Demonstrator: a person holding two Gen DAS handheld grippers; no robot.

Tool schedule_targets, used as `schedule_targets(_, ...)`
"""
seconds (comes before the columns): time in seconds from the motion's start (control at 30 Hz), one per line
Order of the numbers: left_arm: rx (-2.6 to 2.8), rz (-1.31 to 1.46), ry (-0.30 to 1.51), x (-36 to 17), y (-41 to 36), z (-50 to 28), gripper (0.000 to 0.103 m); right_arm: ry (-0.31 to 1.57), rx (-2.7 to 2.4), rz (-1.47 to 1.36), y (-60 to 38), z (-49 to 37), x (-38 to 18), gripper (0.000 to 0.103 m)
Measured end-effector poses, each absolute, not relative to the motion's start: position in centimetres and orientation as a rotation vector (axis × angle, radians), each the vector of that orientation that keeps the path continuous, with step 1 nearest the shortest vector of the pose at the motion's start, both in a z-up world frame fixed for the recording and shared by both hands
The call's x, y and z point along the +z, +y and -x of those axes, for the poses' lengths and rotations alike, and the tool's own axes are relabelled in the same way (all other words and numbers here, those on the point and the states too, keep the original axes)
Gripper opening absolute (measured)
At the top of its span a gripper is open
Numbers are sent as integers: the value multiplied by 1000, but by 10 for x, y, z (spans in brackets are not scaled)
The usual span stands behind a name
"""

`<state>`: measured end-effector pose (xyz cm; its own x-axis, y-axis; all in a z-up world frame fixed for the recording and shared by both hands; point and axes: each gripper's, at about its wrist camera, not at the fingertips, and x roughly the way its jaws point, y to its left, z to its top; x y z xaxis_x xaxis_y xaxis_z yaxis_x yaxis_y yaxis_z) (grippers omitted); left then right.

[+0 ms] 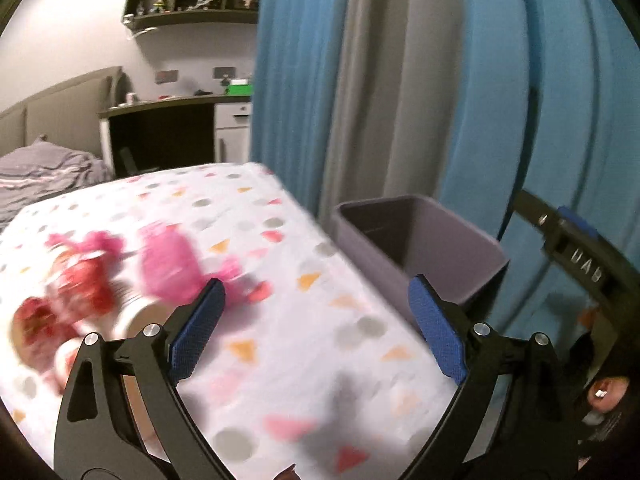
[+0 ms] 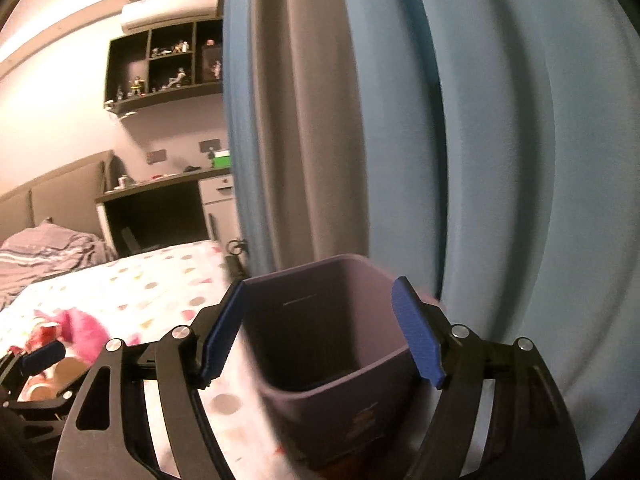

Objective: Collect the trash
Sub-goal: 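Grasp the orange paper cup with the left tool while the right tool moves toward the wrappers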

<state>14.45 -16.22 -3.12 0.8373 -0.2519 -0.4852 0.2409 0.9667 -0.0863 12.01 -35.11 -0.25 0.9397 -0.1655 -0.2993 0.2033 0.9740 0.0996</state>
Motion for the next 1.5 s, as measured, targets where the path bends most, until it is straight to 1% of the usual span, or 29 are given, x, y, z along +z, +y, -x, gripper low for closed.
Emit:
schedule_targets(0.2, -124, 16, 542, -41, -108, -106, 91, 298, -94, -172, -317, -95, -6, 73)
schedule_targets(0.3, -53, -6, 533, -46, -87, -97, 91, 330, -26, -187, -295, -89, -12, 73)
schedule_targets(0.43, 22, -7, 582, -59, -59, -92, 90, 366, 48, -182, -269, -82, -17, 73)
schedule_targets(0.53, 61, -6, 614, -67, -44, -96, 82, 383, 82, -172, -255, -80, -18, 73)
schedule_targets(0.6, 68, -8, 640, -72, -39, -101, 74, 387, 95, -169, -251, -78, -19, 73)
schedule_targets(0.7, 65, -3, 696, -79, -36, -112, 66, 396, 109, -158, -241, -77, -20, 73)
schedule_targets(0.73, 62, 0, 716, -82, -36, -114, 65, 402, 116, -156, -239, -78, -21, 73)
schedule_targets(0.77, 57, -4, 730, -84, -37, -116, 62, 405, 119, -155, -239, -79, -22, 73)
schedule_targets(0.8, 61, -13, 743, -86, -36, -117, 56, 409, 122, -153, -238, -79, -23, 73)
schedule_targets(0.83, 65, -21, 752, -88, -36, -117, 54, 412, 126, -153, -237, -80, -24, 73)
schedule_targets(0.9, 61, -30, 761, -90, -36, -116, 42, 417, 130, -156, -236, -81, -25, 73)
schedule_targets(0.93, 63, -38, 764, -91, -36, -114, 40, 420, 137, -159, -235, -82, -25, 73)
schedule_targets(1.03, 42, -41, 769, -93, -33, -111, 26, 425, 144, -160, -234, -82, -27, 73)
schedule_targets(1.1, 38, -42, 775, -95, -30, -109, 14, 427, 148, -161, -232, -81, -28, 73)
schedule_targets(1.23, 38, -25, 774, -94, -20, -106, 5, 432, 155, -159, -230, -81, -28, 73)
schedule_targets(1.3, 24, -14, 758, -91, -16, -100, 3, 432, 159, -157, -227, -80, -29, 73)
schedule_targets(1.5, -48, 9, 698, -75, -11, -80, 3, 439, 177, -141, -216, -78, -30, 73)
